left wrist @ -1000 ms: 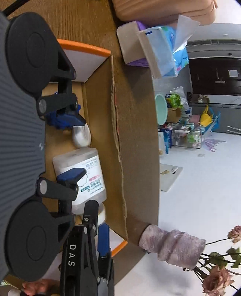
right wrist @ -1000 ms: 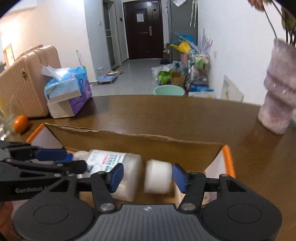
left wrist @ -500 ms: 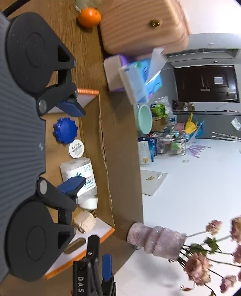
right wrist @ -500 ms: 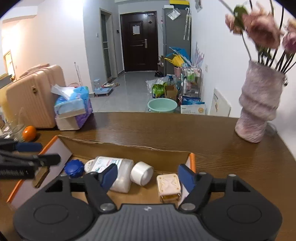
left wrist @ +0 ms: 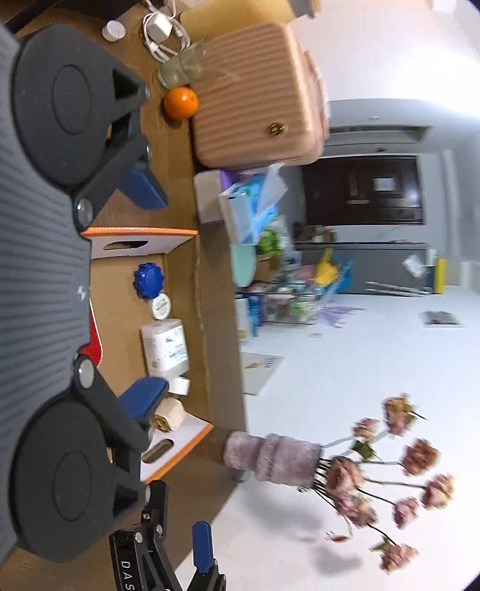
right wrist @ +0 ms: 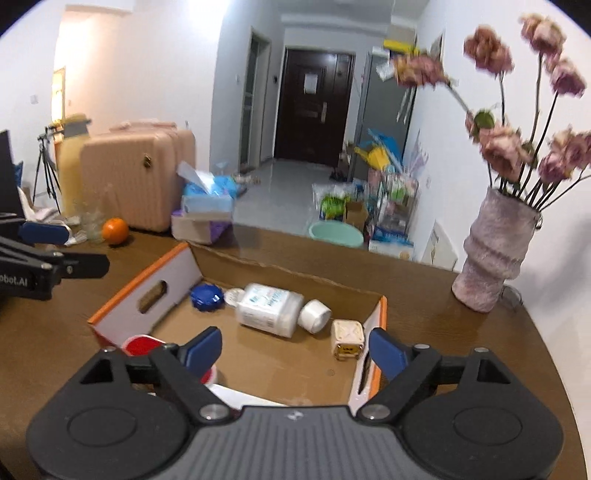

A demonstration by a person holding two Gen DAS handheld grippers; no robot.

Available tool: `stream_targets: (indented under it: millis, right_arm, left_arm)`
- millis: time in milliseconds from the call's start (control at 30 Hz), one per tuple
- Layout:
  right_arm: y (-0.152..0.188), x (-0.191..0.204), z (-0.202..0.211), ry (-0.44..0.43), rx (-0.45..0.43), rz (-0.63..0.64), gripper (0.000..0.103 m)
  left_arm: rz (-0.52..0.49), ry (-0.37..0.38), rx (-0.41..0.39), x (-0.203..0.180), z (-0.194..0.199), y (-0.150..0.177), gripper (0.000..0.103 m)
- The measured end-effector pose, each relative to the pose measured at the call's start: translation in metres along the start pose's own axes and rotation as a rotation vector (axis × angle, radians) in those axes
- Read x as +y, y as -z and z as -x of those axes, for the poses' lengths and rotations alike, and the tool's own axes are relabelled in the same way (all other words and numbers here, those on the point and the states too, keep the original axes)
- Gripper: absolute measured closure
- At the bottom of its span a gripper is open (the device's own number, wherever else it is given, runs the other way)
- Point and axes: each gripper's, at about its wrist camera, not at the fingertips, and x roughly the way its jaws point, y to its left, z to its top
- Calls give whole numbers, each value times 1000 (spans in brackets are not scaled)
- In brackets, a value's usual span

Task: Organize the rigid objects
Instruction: 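Withdraw both grippers from the box back over the table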

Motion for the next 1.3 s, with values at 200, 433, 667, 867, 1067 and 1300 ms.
stream_targets:
  millis: [200,433,667,867,1067,1300]
  right_arm:
    - [26,31,44,70,-180,40,10]
    - [55,45,69,62,-276,-20,6]
    - [71,47,76,69,-261,-45,6]
    - [81,52,90,85,-273,-47,6]
    - [126,59,120,62,-277,-89,5]
    - [198,80,154,92,-215,-73,5]
  left_arm:
    - [-17,7,-120,-6,36,27,0]
    - [32,-9,-206,-7,60,57,0]
    - [38,-9,-185,-8,71,71,0]
    - [-14,-32,-162,-15,88,87,0]
    - [-13,-38,-202,-16,128,136,0]
    - [-20,-91,-177,-19,166,204,0]
